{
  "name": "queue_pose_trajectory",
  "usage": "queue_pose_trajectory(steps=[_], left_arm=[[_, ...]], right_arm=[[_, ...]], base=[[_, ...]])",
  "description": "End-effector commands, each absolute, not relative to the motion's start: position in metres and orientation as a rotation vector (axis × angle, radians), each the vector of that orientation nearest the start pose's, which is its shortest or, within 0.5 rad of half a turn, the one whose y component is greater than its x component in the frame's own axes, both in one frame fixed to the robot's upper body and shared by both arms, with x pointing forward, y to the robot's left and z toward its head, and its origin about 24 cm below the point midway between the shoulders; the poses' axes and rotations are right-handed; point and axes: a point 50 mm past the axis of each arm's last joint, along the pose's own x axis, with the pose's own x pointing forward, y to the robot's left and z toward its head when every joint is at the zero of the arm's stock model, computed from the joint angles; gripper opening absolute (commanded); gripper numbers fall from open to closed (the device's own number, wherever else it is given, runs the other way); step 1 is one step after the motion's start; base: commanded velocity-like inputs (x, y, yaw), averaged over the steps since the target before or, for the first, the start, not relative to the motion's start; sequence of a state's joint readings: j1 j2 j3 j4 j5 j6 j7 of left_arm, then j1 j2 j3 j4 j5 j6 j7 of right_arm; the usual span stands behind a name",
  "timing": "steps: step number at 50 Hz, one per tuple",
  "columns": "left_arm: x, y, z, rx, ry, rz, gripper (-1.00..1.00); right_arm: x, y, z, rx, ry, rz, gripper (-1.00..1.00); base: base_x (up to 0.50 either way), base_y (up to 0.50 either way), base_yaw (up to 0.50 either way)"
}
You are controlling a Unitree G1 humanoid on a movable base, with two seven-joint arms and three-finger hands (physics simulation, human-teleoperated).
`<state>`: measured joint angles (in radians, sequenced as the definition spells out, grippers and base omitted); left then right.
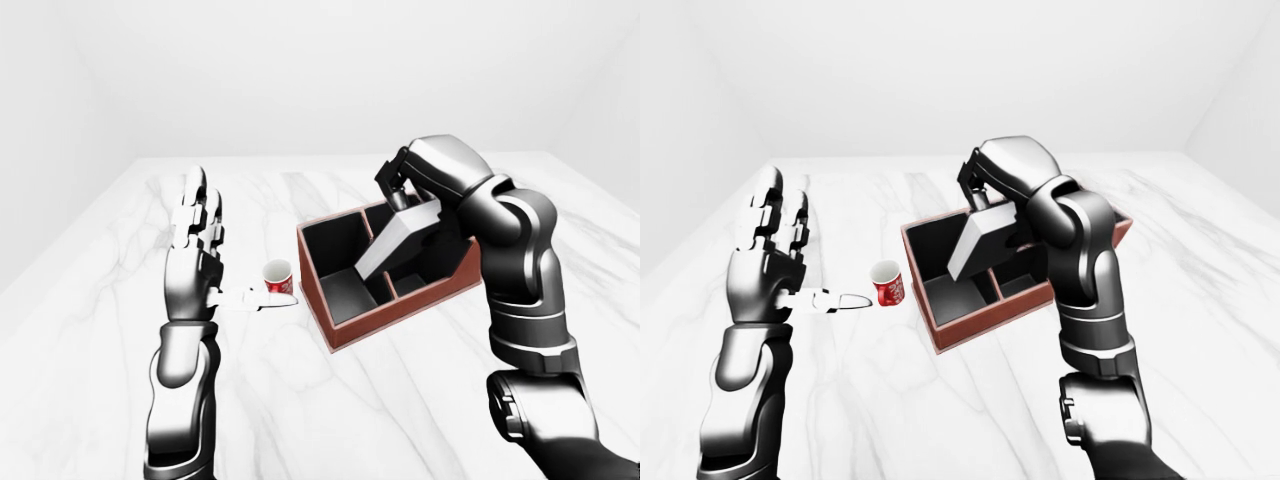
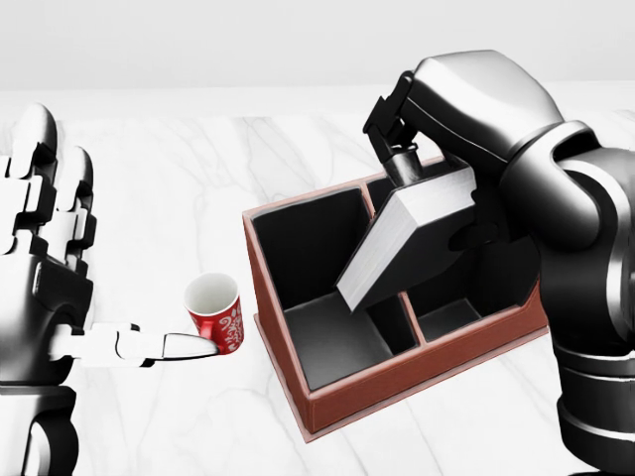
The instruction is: Pick up the book and place it in the left compartment of the caddy.
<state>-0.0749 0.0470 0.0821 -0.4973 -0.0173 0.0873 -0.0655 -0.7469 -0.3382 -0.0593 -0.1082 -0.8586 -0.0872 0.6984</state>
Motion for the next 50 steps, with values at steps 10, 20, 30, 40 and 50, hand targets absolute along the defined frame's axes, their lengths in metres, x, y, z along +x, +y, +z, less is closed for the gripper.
queue_pose_trajectory(steps=[10, 20, 30, 40, 50], left_arm=[[0.244, 0.166, 0.165, 0.054, -0.481, -0.011, 1.00], [0.241, 0.167, 0.162, 0.053, -0.469, -0.008, 1.00], [0.244, 0.168, 0.159, 0.054, -0.457, -0.010, 1.00], [0.243, 0.169, 0.161, 0.053, -0.465, -0.005, 1.00], [0.241, 0.169, 0.160, 0.054, -0.459, -0.006, 1.00]], right_arm=[[0.354, -0.096, 0.255, -1.368, -0.392, 0.418, -1.00], [0.365, -0.084, 0.247, -1.372, -0.341, 0.471, -1.00], [0.376, -0.077, 0.237, -1.398, -0.265, 0.514, -1.00], [0.387, -0.075, 0.227, -1.448, -0.175, 0.540, -1.00], [0.396, -0.066, 0.219, -1.466, -0.125, 0.563, -1.00]], base=[[0.00, 0.00, 0.00], [0.00, 0.00, 0.00], [0.00, 0.00, 0.00], [0.00, 0.00, 0.00], [0.00, 0.00, 0.00]])
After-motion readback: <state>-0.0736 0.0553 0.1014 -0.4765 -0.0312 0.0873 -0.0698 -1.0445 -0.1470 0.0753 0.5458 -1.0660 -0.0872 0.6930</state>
